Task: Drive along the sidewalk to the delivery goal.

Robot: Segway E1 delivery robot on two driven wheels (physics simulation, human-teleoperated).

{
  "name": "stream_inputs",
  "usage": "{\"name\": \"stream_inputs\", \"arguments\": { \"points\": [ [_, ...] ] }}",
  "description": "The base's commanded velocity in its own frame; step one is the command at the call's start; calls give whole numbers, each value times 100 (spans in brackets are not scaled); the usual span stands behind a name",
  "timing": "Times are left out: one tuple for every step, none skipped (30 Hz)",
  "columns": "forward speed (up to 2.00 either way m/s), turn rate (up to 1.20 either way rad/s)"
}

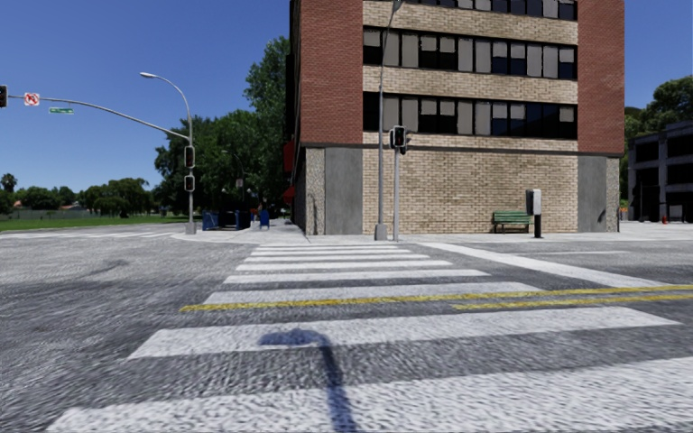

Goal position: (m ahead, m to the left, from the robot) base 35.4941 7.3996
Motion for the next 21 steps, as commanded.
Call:
{"name": "stream_inputs", "arguments": {
  "points": [
    [181,0],
    [181,0],
    [181,0],
    [181,0],
    [189,0],
    [200,0],
    [200,0],
    [200,0],
    [200,15],
    [200,30],
    [200,30],
    [200,35],
    [200,37],
    [200,37],
    [200,37],
    [200,37],
    [200,37],
    [200,37],
    [200,37],
    [200,37],
    [200,37]
  ]
}}
